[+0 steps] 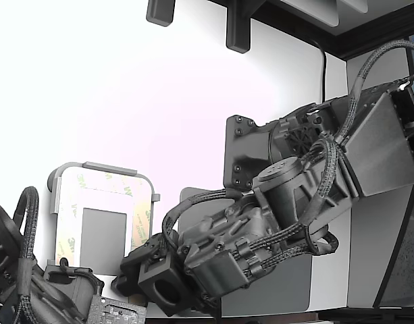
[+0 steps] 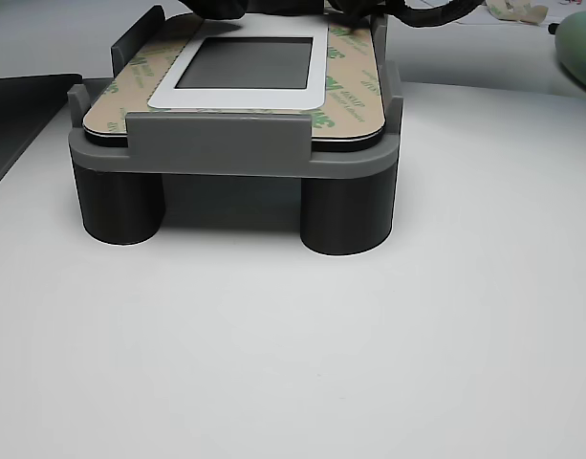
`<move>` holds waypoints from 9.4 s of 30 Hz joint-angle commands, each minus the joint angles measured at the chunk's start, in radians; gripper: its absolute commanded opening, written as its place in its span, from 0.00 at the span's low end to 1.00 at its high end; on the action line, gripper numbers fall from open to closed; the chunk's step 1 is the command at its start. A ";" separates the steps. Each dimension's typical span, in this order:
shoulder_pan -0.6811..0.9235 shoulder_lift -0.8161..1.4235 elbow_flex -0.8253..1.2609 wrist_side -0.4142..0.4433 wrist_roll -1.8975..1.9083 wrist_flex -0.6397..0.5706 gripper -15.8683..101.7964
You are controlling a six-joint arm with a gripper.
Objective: Peel off protective film from adhesive tape.
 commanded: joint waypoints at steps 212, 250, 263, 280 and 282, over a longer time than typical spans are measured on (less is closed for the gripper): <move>0.018 -0.044 -0.115 -0.003 -0.018 0.078 0.04; 0.040 -0.028 -0.101 0.002 -0.003 0.069 0.04; 0.041 -0.031 -0.117 0.008 -0.008 0.087 0.04; 0.041 -0.044 -0.147 0.006 -0.003 0.107 0.04; 0.041 -0.044 -0.144 0.006 -0.002 0.106 0.04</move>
